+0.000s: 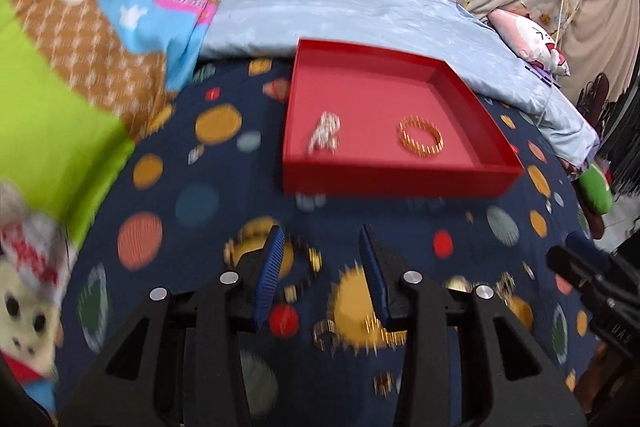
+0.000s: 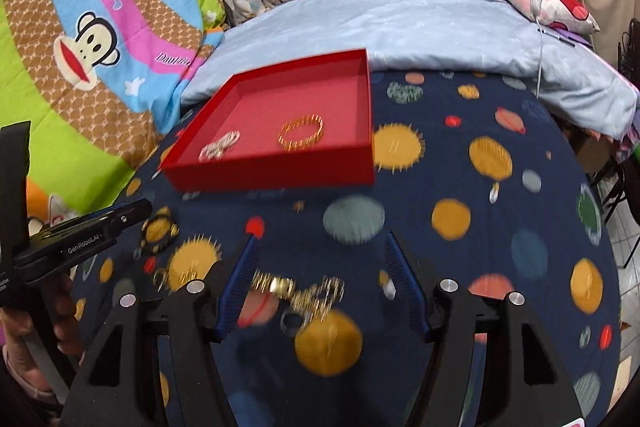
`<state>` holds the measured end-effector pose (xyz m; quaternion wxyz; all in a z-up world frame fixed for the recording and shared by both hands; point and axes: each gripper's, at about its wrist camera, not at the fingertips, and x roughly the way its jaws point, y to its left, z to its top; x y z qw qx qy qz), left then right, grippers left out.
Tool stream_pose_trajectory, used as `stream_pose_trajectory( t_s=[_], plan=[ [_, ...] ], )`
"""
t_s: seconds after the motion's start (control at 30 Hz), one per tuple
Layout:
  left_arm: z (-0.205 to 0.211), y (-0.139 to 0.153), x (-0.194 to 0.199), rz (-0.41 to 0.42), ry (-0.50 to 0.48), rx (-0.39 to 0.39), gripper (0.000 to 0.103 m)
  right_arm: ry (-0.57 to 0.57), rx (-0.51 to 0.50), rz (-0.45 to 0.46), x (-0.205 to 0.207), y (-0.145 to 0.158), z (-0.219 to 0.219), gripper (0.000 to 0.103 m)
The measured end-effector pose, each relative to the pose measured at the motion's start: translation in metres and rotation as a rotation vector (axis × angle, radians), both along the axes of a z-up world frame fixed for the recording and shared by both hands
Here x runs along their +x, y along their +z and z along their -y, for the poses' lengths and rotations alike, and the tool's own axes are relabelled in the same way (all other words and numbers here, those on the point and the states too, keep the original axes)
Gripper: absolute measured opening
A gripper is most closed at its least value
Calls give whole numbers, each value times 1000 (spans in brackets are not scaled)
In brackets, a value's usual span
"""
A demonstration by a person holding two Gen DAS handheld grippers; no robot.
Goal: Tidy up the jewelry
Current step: 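Move the right tool to the gold watch while the left tool moves to the black beaded bracelet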
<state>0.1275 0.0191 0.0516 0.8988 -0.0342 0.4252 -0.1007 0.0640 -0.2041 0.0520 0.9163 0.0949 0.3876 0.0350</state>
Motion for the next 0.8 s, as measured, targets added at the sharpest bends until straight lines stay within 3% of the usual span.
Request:
stream_pose_trajectory(
  t_s=[0.1,0.2,0.37,0.8],
  plan=[
    [-7,-10,-22,-17,18,-30,39,11,19,-18,-19,-10,-5,64],
    [-12,-20,-44,-23,28,-39,49,33,38,-25,-36,-18,-11,64],
    [-11,-31,-71,-30,12,-34,54,95,2,-19,-46,-25,-23,64],
    [-14,-46,-86,-48,22,-16,54,296,-124,11,-3,-31,-57,63]
  ],
)
